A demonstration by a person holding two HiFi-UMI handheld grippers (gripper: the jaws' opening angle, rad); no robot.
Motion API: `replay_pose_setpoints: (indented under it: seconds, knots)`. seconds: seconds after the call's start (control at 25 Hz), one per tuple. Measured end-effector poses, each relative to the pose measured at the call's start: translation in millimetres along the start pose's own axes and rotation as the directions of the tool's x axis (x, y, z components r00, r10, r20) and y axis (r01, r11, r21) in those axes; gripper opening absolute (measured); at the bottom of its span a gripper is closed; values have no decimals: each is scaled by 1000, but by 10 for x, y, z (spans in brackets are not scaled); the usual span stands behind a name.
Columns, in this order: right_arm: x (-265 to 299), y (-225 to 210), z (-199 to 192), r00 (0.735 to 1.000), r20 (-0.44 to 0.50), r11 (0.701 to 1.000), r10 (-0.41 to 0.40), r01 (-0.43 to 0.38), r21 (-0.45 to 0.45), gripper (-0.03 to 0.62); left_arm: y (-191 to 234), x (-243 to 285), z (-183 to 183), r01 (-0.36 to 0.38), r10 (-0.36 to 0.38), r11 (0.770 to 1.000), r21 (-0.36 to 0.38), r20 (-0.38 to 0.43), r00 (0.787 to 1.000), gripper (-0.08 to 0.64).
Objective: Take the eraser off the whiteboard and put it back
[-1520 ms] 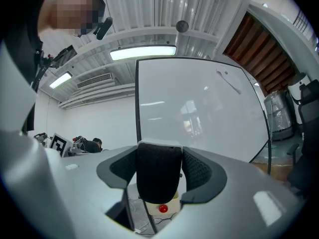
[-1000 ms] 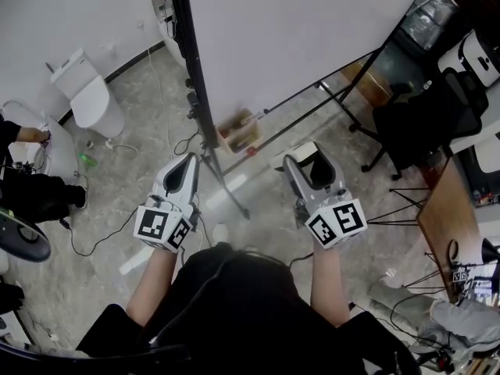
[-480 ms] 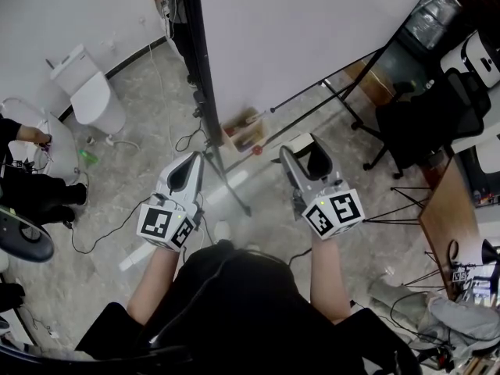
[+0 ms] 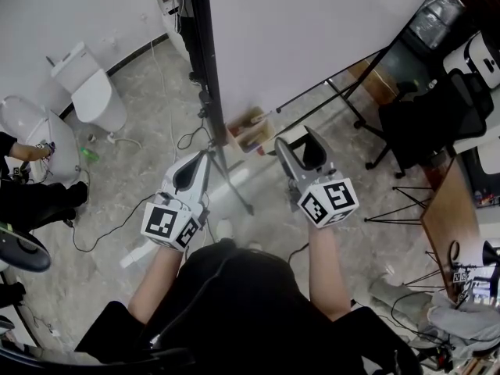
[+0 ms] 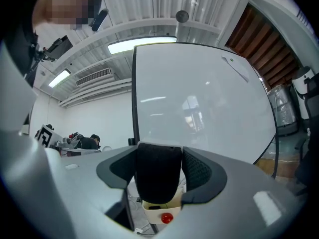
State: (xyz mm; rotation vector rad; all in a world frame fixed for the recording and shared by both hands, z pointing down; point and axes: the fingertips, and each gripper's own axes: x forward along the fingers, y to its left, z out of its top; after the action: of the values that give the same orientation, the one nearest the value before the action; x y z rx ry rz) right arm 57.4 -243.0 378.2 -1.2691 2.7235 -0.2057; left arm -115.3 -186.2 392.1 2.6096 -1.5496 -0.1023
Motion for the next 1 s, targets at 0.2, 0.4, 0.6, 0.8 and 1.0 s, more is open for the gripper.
replay_pose_setpoints:
  seconds: [0.2, 0.4, 0.6, 0.8, 1.0]
  knots:
    - [151, -57, -74, 1000, -16, 1000, -4, 4, -4, 279, 12, 31, -3, 5, -5, 1000, -4, -7, 1000, 5]
    - [269, -101, -203, 999, -29, 1000, -13, 14, 16, 279, 42, 35, -43, 4, -4, 1000, -17, -8, 1000, 5]
    - [380, -160, -360, 998, -50, 999, -29, 30, 30, 279, 90, 49, -77, 8, -8, 1000, -19, -18, 1000, 5]
    - [462, -210, -435, 998, -59, 999, -31, 34, 37, 279, 120, 80, -91, 6, -6, 1000, -22, -25, 1000, 5]
    - [530, -241, -579, 996, -80, 998, -38, 41, 41, 279, 156, 81, -143, 4, -5, 1000, -25, -33, 999, 5]
